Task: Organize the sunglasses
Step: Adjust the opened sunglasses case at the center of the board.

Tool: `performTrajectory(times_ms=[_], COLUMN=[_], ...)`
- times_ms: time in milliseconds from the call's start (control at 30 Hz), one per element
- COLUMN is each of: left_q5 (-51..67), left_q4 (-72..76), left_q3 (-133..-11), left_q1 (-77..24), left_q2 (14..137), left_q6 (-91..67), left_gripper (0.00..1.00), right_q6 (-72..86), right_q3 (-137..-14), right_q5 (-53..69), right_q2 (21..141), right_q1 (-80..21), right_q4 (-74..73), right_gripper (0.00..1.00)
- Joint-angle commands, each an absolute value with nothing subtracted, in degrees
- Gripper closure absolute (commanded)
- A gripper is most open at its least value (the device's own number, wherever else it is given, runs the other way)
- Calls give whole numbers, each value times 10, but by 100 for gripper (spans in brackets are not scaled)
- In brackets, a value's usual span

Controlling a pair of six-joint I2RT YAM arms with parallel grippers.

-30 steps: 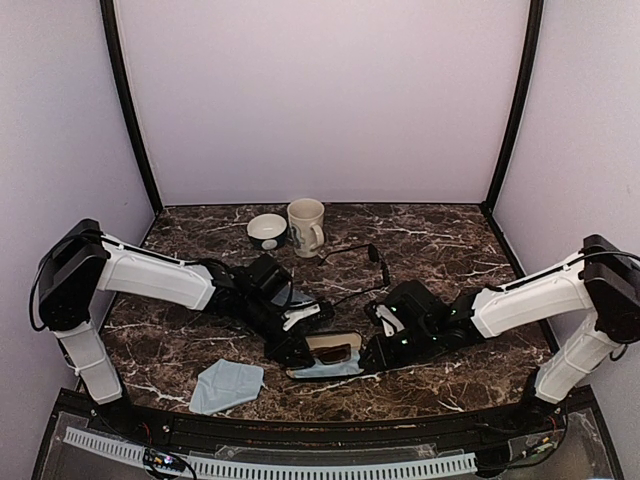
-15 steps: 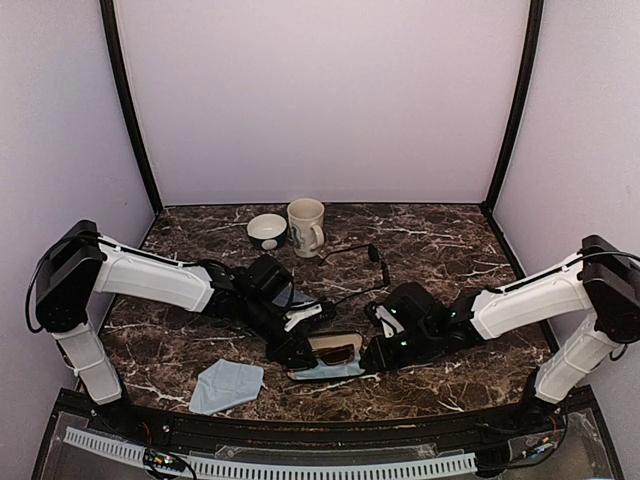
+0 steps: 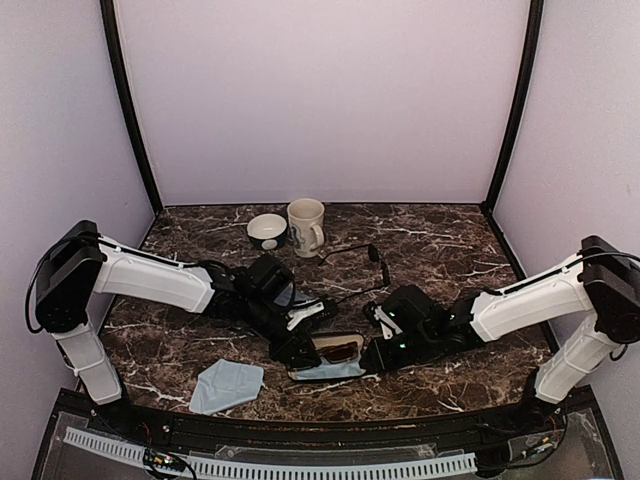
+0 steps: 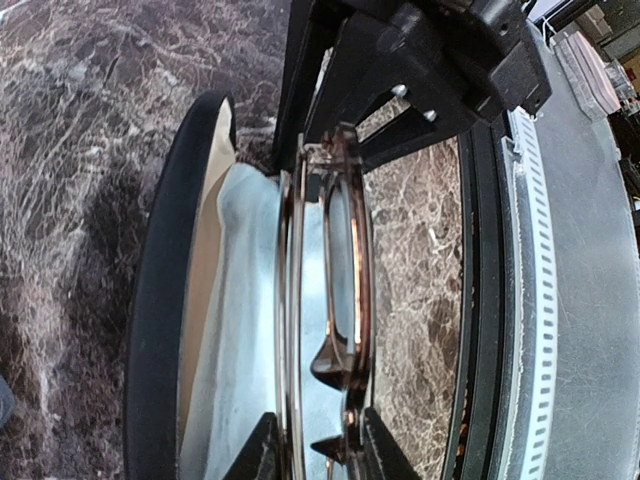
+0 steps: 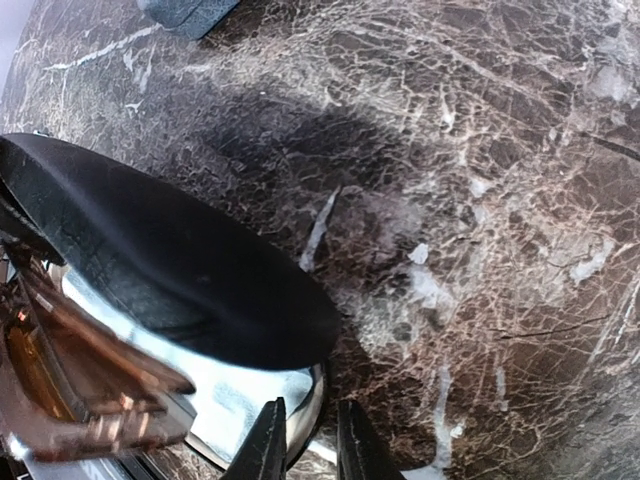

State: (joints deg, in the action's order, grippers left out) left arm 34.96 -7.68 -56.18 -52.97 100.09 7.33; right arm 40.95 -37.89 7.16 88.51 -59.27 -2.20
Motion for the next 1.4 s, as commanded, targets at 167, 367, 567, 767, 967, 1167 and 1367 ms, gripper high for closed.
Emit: performTrajectory(times_ms=[167, 367, 567, 767, 967, 1167, 1367], left_q5=[365, 370, 378, 380, 382, 384, 383], left_q4=[-39, -31, -38, -32, -25, -22, -23], left_q3=[-570, -567, -570, -559, -557, -554, -548], left_q1=[-538, -539, -539, -540, -540, -541, -544], left_q2=[999, 1013, 1030, 1032, 1039, 1045, 1047], left_q6=[62, 59, 62, 58, 54, 53, 54], left_gripper=[77, 77, 77, 77, 78, 77, 77], right_q6=[399, 396, 391, 387, 387, 389, 392], right_q3=[-371, -366, -359, -348, -345, -339, -335], right_q5=[52, 51, 48, 42, 44, 42, 41], right_q2=[869, 862, 853, 846, 850, 837, 833], right_q1=[-598, -598, -598, -598, -598, -597, -597], right_q4=[-16, -11, -9, 0, 5, 7, 11], right_gripper=[81, 81, 80, 80, 79, 78, 77])
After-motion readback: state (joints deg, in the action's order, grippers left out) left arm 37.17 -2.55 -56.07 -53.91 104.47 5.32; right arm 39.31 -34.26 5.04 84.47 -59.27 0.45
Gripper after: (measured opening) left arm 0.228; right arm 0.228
